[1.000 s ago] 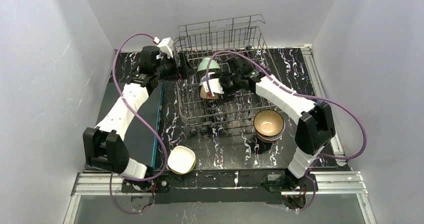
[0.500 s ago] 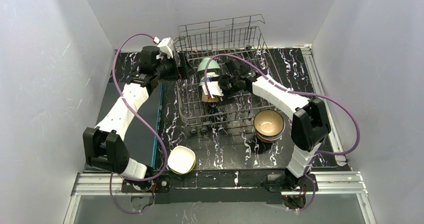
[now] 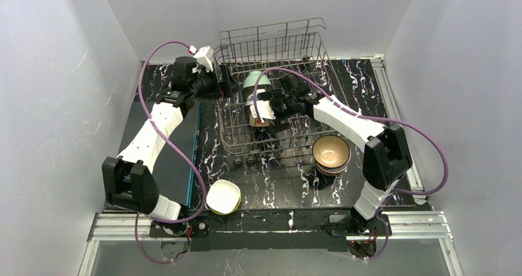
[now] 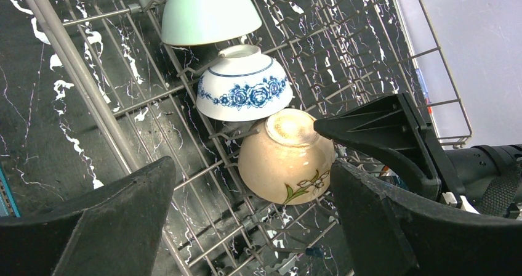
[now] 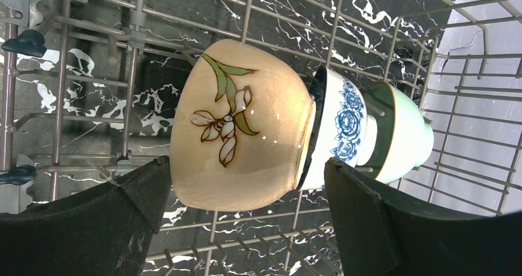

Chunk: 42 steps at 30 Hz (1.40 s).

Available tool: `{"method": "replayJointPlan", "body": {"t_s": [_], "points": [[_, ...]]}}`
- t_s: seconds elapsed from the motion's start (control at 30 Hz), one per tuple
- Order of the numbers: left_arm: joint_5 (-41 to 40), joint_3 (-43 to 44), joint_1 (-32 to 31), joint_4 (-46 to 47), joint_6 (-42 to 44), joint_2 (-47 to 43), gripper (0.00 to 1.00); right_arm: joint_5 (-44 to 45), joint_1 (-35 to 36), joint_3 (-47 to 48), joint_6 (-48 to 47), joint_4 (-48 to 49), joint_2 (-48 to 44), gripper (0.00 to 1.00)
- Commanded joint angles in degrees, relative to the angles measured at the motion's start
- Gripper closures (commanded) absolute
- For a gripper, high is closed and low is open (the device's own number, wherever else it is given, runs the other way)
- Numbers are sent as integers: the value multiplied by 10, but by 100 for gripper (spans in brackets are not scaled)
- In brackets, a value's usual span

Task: Load the bowls into the dish rack
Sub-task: Turn the bowl upside down on the dish rack.

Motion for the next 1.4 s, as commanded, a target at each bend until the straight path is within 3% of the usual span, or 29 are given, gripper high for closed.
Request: {"method": "replayJointPlan", "body": {"t_s": [0.0,0.17,0.33,0.43,0.53,0.63,1.37], "points": [[7,-1,2,4,1,-13,7,-12,-1,-2,9,43,-36,1],[6,-1,2,4,1,-14,6,-18,0,-11,20,66,-37,2],[6,-1,2,3,3,-15,6,-24,-1,-3,23,62,-34,10],[6,-1,2,4,2,-15,7,-31,-1,4,24,56,-34,20],[6,-1,2,4,4,-15,7,-35,0,6,25,55,-35,41],[6,-1,2,3,3,-14,6,-36,-1,3,25,56,-34,47],[7,-1,2,4,2,-13,6,-52,0,19,17,-10,43,43]]}}
